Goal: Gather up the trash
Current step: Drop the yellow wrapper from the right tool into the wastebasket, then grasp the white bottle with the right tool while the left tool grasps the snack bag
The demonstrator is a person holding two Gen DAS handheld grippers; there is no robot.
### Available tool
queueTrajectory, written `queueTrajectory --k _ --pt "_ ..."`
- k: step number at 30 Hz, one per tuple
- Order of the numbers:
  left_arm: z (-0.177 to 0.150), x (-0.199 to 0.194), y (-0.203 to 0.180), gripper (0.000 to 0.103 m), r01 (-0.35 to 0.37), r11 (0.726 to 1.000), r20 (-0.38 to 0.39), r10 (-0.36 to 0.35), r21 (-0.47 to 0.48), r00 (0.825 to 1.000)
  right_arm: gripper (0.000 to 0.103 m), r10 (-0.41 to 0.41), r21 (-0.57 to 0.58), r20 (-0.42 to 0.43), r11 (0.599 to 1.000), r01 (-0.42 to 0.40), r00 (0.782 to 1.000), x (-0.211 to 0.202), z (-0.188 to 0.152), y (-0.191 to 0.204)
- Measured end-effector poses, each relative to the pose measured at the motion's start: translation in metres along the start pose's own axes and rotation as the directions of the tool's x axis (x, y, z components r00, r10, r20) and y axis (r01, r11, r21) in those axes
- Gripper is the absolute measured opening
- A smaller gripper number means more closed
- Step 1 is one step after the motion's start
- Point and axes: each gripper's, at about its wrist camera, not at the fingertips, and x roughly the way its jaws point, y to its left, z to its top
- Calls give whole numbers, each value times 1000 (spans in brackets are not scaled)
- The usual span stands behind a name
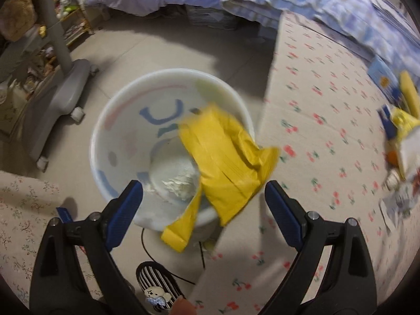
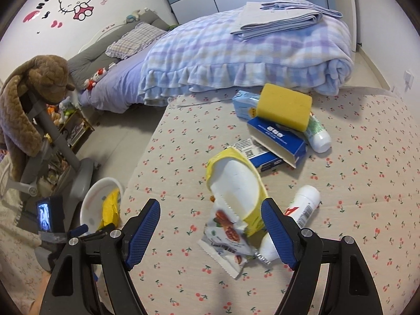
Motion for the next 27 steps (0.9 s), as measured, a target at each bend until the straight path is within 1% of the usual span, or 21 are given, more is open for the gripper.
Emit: queueTrajectory --k 3,5,9,17,19,23,27 --pt "6 0 10 94 -56 998 14 57 -33 998 81 -6 9 3 1000 6 1000 -1 1 -6" --pt "6 -1 14 94 -49 997 12 50 -53 999 81 -10 18 3 1000 10 1000 -2 2 -11" --pt "6 -6 10 94 7 997 7 -6 -74 1000 81 -22 30 1 999 22 1000 -4 3 -21" --pt "0 -19 -23 94 121 992 -14 -121 -39 993 81 -56 88 -18 994 57 998 -7 4 -52" --pt "0 -23 -32 94 145 989 -16 -145 -25 989 81 -69 111 -37 991 73 997 -4 2 -62" --pt "0 -30 -47 94 187 982 -21 -187 0 982 81 -102 173 -114 977 121 988 11 -3 -86" --pt "-2 -34 -58 94 218 976 -30 -218 18 976 81 -92 222 -192 966 134 977 32 -8 -104"
